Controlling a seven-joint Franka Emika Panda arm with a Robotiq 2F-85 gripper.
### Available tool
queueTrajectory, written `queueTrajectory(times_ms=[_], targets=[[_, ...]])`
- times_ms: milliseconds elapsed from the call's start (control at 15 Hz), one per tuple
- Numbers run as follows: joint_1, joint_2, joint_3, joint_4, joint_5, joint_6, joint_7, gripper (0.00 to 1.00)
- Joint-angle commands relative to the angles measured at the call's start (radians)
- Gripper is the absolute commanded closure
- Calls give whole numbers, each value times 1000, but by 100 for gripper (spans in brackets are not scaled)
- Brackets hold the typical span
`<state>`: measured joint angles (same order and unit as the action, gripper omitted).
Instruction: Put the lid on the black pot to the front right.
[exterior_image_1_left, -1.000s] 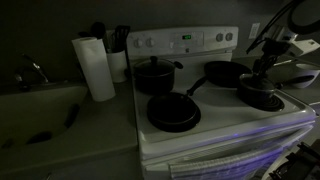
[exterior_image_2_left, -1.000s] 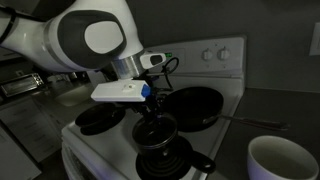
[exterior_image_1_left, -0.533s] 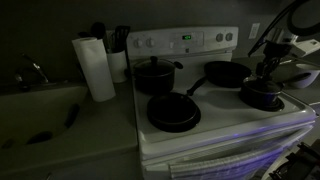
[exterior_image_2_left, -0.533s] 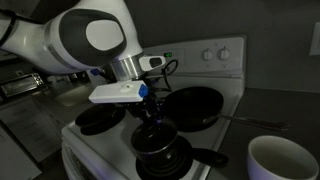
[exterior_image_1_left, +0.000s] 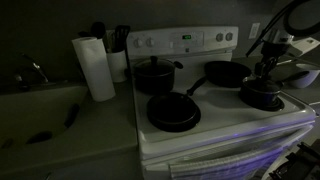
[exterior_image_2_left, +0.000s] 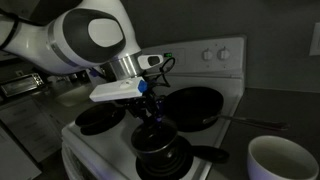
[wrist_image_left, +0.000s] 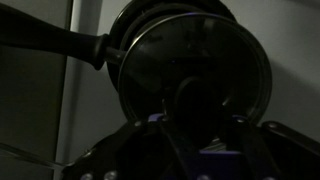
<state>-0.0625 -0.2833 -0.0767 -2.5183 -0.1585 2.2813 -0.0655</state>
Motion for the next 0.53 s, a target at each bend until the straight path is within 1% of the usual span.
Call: queueTrajectory(times_ms=[0, 267, 467], targets=[[-5, 66, 13, 44, -25, -41, -3, 27], [-6, 73, 14, 69, -49, -68, 0, 1], [-7, 75, 17, 84, -68, -100, 5, 0]])
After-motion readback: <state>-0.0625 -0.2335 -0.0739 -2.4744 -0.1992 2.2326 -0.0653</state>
